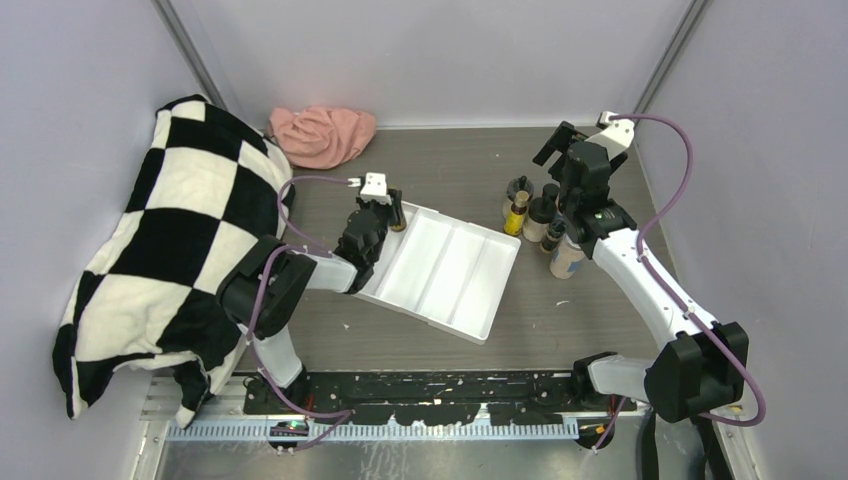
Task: Organize the condiment bottles
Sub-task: Place the bottle in the storage box.
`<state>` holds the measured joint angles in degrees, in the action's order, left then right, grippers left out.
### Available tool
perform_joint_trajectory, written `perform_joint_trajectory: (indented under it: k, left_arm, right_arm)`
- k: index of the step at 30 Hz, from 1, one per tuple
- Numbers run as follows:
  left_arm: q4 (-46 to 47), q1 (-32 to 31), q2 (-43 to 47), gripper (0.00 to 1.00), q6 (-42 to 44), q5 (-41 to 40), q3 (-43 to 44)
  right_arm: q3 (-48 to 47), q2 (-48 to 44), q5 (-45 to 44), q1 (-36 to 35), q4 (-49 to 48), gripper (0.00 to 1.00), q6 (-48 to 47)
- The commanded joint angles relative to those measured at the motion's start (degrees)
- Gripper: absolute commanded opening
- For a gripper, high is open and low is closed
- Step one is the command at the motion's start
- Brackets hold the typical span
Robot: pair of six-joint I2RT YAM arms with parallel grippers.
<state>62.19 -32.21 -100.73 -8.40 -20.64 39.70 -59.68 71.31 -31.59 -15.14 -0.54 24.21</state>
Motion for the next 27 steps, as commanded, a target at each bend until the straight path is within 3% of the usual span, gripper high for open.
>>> perform_joint_trajectory:
  k: [1,11,16,22,27]
  left_arm:
    - [9.78,0.3,-0.25,0.0,1.08,-0.48,-0.68]
    - [9.35,0.22,1.5,0.0,1.89,1.75,-2.24]
    - [3.93,-0.36,3.15,0.0,2.78,2.55,-1.04]
    - [2.39,-1.33,3.94,0.19,3.83,1.93,-0.85]
    - [1.07,-1.92,4.56,0.43,4.16,2.04,-0.7]
  right_arm:
    - [0.05,-0.61,-0.13,0.24,-2.91,0.93,0.4]
    - [0.0,-1.45,0.17,0.28,-2.41,0.93,0.72]
    - [0.01,-2.04,0.26,0.23,-2.06,0.93,0.75]
    - [-0.09,-2.42,0.39,0.22,-1.76,0.93,0.82]
    - [-0.25,-2.66,0.53,0.21,-1.49,0.93,0.97]
